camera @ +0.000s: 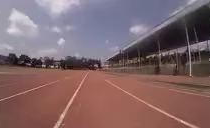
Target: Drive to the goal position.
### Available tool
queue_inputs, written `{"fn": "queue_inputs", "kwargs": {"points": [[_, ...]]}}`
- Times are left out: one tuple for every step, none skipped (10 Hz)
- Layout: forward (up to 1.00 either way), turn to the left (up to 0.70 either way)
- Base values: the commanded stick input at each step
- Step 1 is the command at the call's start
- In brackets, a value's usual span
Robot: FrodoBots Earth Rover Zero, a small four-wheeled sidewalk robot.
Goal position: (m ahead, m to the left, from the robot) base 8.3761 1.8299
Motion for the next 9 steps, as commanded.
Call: {"fn": "queue_inputs", "kwargs": {"points": [[0.7, 0.0], [0.7, 0.0], [0.7, 0.0], [0.7, 0.0], [0.7, 0.0], [0.7, 0.0], [0.7, 0.0], [0.7, 0.0], [0.7, 0.0]]}}
